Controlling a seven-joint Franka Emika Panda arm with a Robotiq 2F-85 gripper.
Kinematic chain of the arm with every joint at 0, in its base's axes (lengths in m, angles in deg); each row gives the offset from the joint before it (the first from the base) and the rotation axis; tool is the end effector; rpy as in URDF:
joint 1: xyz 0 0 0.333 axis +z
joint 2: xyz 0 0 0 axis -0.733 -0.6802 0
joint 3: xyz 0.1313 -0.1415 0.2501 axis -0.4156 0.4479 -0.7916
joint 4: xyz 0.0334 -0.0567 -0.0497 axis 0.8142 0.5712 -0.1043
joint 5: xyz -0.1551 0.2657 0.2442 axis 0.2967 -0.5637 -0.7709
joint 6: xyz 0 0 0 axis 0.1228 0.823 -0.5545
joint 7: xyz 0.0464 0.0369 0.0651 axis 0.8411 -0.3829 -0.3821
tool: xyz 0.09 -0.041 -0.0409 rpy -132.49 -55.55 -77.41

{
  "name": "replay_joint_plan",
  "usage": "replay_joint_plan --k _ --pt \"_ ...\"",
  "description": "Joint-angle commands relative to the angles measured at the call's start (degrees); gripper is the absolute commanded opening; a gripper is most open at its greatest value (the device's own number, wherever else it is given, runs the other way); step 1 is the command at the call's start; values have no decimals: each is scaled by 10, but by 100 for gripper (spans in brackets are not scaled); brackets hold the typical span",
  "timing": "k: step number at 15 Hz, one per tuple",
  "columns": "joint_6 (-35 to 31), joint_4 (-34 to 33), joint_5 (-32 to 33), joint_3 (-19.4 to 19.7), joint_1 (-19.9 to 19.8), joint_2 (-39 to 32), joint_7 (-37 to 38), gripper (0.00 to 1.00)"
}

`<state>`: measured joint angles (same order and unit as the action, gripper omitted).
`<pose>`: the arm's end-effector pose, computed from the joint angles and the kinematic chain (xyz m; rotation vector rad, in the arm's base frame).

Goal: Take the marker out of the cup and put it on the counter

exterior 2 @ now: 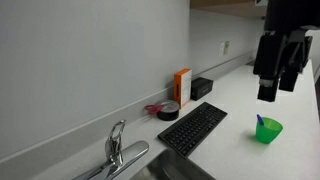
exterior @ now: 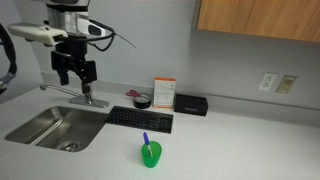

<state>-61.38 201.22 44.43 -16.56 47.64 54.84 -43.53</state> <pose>0.4488 0.0707 0.5056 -3.0575 0.4039 0.1790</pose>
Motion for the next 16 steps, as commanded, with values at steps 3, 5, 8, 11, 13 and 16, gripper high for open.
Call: replay_joint_plan --k 3,5,8,11,13,16 --pt "1 -1 1 4 4 -1 1 100" --pt "0 -1 -1 4 5 -1 -7 100" --pt "-29 9 19 12 -4 -7 -14 100" --pt "-64 22 34 33 -18 -29 -25 100" --pt "-95 32 40 54 -30 -47 -37 100" --pt "-130 41 49 84 -49 -81 -48 100"
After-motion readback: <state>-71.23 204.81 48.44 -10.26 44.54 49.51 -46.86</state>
